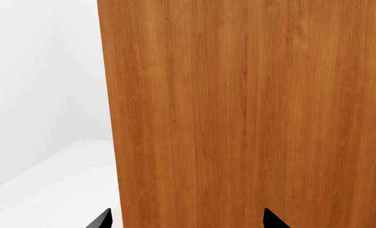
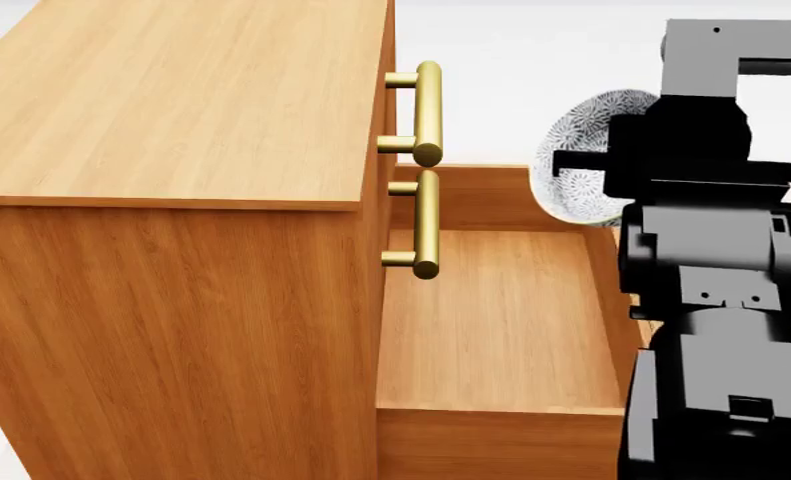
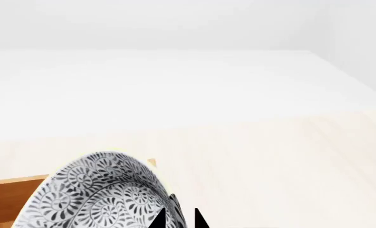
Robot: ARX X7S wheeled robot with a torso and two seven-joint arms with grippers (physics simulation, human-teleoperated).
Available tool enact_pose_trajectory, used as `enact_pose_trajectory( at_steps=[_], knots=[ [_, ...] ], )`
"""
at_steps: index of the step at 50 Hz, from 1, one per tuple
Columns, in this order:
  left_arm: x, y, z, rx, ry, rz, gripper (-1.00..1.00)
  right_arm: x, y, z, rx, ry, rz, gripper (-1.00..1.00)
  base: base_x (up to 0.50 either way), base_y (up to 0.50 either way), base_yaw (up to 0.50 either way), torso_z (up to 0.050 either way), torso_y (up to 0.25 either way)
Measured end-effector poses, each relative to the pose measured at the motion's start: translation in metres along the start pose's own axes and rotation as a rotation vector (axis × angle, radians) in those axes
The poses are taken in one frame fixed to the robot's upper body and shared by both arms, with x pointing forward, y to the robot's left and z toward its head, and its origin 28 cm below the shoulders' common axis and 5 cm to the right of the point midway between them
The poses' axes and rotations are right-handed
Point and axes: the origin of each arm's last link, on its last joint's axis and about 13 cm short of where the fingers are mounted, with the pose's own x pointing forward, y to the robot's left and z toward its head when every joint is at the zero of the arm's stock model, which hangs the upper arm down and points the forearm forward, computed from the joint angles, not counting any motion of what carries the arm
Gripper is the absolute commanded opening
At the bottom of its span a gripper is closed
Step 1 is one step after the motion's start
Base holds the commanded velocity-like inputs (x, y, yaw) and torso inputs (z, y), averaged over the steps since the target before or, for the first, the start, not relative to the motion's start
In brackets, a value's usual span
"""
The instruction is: Put the bowl in the bottom drawer of the cabinet and close it.
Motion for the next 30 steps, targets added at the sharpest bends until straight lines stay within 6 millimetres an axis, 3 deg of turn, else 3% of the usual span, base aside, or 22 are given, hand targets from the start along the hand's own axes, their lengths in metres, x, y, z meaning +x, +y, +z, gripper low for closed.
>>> enact_pose_trajectory(
  at_steps=[30],
  knots=[
    [0.0,0.0,0.0,-0.001,-0.001,-0.002,1.0,0.002,0.015,-0.015,-0.056,0.022,0.049,-1.0,0.0,0.0,0.0,0.0,0.0]
  ],
)
